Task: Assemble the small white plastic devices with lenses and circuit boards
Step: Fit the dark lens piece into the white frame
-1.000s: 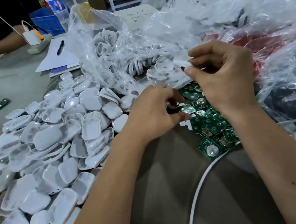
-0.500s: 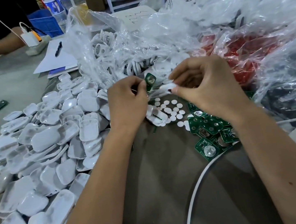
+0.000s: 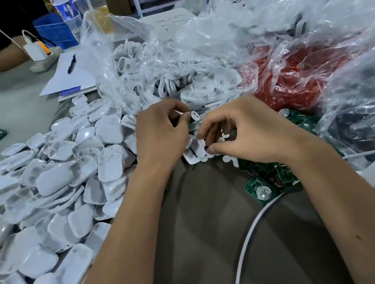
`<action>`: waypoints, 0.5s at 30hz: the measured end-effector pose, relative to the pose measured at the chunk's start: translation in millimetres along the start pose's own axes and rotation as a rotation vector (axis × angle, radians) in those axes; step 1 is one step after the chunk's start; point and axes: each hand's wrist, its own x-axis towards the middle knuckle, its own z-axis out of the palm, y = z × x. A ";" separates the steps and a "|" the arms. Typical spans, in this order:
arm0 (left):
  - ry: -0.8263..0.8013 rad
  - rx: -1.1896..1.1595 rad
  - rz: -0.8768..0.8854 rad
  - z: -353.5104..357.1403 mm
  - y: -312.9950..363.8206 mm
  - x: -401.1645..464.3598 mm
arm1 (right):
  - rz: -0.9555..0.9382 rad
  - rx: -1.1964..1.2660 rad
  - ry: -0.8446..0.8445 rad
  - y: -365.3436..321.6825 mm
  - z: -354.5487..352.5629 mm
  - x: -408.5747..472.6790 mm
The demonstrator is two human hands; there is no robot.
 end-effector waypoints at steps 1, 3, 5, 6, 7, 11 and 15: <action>-0.004 0.029 0.002 0.3 -1.1 1.0 | 0.000 0.020 0.012 -1.5 -3.7 -0.7; -0.005 0.085 0.011 1.3 -2.6 2.5 | 0.027 0.026 -0.091 -5.3 -13.8 -2.9; 0.004 0.123 0.026 1.7 -3.6 3.6 | 0.111 -0.034 -0.326 -9.8 -22.6 -4.9; 0.012 0.140 0.036 2.2 -4.2 4.2 | 0.158 -0.086 -0.418 -11.2 -25.7 -5.9; 0.022 0.149 0.041 2.2 -4.9 4.6 | 0.193 -0.141 -0.478 -12.6 -27.7 -6.6; 0.080 0.044 -0.004 1.8 -8.1 5.5 | 0.227 -0.290 -0.574 -17.1 -28.6 -9.8; 0.119 -0.021 -0.014 2.8 -6.1 5.3 | 0.231 -0.306 -0.604 -16.7 -26.7 -11.3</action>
